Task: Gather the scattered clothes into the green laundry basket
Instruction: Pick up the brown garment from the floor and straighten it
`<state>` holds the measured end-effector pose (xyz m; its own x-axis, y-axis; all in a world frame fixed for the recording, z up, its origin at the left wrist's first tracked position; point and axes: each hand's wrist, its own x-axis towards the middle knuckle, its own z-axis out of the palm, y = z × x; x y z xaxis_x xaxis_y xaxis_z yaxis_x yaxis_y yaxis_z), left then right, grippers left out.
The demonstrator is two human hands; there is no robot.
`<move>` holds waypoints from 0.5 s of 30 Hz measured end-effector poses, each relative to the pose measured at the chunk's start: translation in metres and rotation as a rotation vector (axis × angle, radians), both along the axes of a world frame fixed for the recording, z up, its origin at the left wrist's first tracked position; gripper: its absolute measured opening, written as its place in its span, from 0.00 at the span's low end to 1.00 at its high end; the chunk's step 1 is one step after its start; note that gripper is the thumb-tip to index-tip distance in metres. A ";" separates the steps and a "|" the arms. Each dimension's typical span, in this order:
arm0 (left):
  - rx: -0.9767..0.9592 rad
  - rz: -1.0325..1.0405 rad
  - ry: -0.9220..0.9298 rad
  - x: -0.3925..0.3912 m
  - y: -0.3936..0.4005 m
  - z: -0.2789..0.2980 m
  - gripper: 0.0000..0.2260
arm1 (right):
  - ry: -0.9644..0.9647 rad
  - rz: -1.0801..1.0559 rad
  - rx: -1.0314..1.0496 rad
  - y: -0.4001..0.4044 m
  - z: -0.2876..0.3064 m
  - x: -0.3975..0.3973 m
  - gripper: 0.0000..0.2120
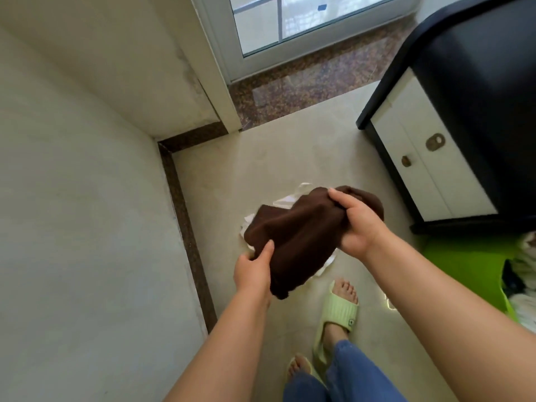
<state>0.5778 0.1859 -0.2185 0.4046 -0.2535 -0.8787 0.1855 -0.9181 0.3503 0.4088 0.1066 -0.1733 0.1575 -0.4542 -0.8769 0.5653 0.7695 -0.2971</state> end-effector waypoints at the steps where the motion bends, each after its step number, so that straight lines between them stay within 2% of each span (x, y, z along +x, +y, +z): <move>1: 0.073 -0.049 0.022 -0.001 0.007 -0.003 0.20 | -0.040 0.007 0.008 0.007 0.003 -0.002 0.18; 4: 0.183 -0.179 -0.028 0.000 0.037 -0.008 0.28 | -0.182 -0.035 0.010 0.041 0.017 -0.008 0.19; 6: 0.116 -0.236 -0.068 -0.001 0.044 0.002 0.25 | -0.242 -0.048 0.011 0.061 0.022 -0.016 0.21; 7: 0.067 -0.246 -0.020 -0.003 0.046 0.009 0.22 | -0.256 -0.056 0.005 0.072 0.027 -0.019 0.24; 9: 0.008 -0.211 0.113 -0.006 0.043 0.017 0.24 | -0.298 -0.071 -0.006 0.087 0.036 -0.026 0.29; 11: -0.011 -0.223 0.196 -0.013 0.039 0.025 0.26 | -0.322 -0.097 0.015 0.100 0.049 -0.035 0.29; 15: -0.069 -0.278 0.179 -0.035 0.031 0.029 0.29 | -0.317 -0.050 -0.029 0.111 0.070 -0.052 0.31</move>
<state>0.5430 0.2168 -0.1895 0.1525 -0.3942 -0.9063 -0.0043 -0.9173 0.3983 0.3568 0.2180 -0.1035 0.3980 -0.4919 -0.7743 0.6697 0.7327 -0.1212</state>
